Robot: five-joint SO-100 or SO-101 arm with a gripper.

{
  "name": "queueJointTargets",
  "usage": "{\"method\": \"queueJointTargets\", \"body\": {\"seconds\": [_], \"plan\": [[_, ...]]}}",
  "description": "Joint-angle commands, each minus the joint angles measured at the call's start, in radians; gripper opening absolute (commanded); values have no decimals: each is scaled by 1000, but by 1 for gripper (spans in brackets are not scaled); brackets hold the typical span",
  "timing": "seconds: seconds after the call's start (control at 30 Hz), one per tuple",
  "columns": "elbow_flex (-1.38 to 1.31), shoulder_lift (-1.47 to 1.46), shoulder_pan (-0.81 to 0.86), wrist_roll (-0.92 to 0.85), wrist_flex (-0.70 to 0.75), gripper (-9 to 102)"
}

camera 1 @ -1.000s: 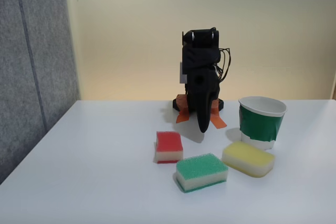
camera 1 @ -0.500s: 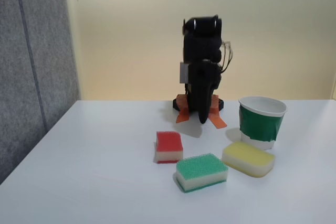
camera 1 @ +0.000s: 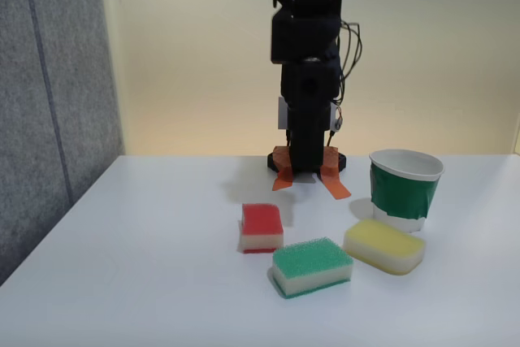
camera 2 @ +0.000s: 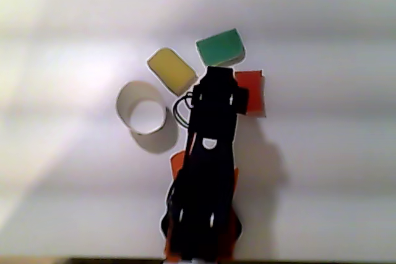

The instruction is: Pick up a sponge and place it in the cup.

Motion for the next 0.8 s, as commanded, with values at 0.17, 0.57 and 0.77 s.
{"method": "queueJointTargets", "body": {"seconds": [0.17,0.57,0.77], "plan": [[-288,-198,58,-184,-34,0],[-322,-446,115,-437,-264,0],[-258,-442,147,-517,-256,0]]}}
